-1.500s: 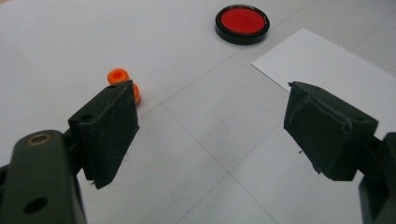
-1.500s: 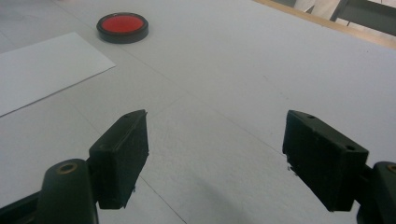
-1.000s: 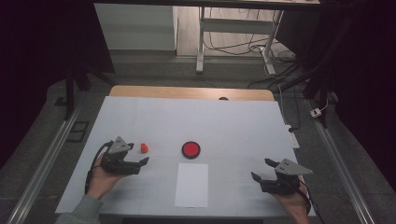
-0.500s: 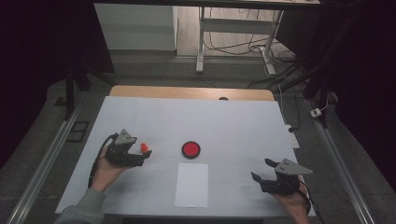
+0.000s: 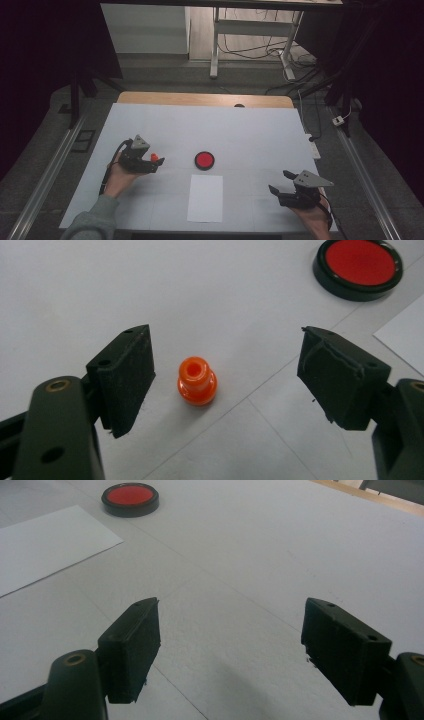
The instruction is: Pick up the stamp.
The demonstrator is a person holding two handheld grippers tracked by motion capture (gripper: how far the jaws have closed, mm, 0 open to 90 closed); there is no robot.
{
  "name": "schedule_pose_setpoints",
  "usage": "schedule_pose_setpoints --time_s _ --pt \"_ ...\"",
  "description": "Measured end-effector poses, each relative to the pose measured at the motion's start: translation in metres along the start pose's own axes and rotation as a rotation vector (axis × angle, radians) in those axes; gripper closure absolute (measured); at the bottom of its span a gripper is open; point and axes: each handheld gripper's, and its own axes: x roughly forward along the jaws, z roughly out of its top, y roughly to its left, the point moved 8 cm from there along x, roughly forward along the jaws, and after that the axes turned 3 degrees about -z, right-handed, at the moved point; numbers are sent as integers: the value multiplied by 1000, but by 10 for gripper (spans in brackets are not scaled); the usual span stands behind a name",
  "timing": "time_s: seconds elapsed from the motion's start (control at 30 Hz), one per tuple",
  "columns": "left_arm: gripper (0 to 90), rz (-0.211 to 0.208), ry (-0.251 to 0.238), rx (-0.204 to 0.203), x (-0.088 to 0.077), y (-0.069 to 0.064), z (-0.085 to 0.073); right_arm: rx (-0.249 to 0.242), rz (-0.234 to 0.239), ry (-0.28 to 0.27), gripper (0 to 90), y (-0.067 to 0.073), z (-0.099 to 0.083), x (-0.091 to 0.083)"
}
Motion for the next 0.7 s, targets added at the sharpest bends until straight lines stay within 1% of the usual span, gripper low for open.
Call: schedule_pose_setpoints --time_s 0.2,0.27,0.3,0.6,0.67,0.7 --pt "245 10 5 -20 4 6 -3 0 1 3 229 1 0 1" --pt "252 7 8 -17 5 6 -3 0 2 3 229 1 0 1" --pt "280 3 9 -14 6 5 -3 -1 2 3 230 1 0 1" --pt "340 11 30 -10 15 9 -8 1 3 8 230 1 -2 2" --pt "380 14 32 -12 16 10 -9 2 4 9 231 1 -2 1" --pt "415 11 35 -11 17 11 -9 3 3 10 232 1 -2 1"
